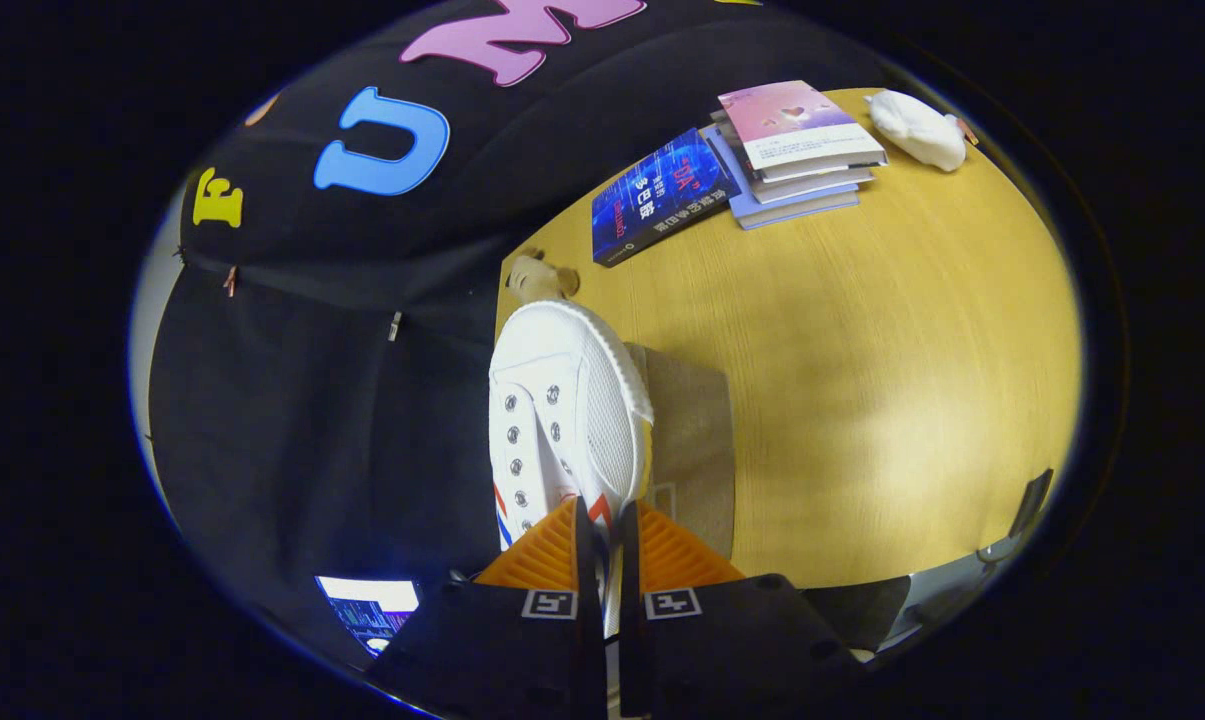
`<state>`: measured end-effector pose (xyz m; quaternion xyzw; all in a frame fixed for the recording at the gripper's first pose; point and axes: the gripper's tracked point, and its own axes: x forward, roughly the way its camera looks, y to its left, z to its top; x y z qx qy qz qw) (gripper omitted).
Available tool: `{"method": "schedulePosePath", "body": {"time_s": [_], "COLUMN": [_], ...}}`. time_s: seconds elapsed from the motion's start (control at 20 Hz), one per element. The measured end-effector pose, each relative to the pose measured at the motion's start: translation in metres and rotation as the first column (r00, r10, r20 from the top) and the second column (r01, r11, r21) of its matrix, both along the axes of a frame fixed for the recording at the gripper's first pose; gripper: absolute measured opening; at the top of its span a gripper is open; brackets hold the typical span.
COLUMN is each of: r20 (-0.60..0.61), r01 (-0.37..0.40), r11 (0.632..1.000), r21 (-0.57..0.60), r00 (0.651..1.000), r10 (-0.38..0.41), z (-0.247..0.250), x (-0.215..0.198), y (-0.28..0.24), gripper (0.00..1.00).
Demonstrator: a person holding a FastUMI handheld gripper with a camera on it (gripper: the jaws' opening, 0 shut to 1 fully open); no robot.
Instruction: Open the storage box then place both shoes into the box .Put the left shoe in first, then the right shoe, with the right side of both shoes facing outward in a uniform manner.
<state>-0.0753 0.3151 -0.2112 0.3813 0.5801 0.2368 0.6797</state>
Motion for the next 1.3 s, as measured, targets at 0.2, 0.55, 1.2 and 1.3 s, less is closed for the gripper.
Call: {"method": "schedulePosePath", "body": {"time_s": [0.2, 0.55, 1.2, 1.3], "r20": [-0.038, -0.061, -0.065, -0.058], "r01": [-0.021, -0.050, 0.028, 0.036], "r11": [0.999, 0.993, 1.000, 0.999], "r21": [-0.024, -0.104, -0.001, 0.015], "r00": [0.999, 0.997, 0.998, 0.998], "r10": [0.021, 0.044, -0.028, -0.035], "z": [-0.015, -0.038, -0.026, -0.020], "x": [-0.008, -0.015, 0.000, 0.000], "y": [0.026, 0.039, 0.039, 0.041], "gripper": [0.10, 0.10, 0.62, 0.81]}}
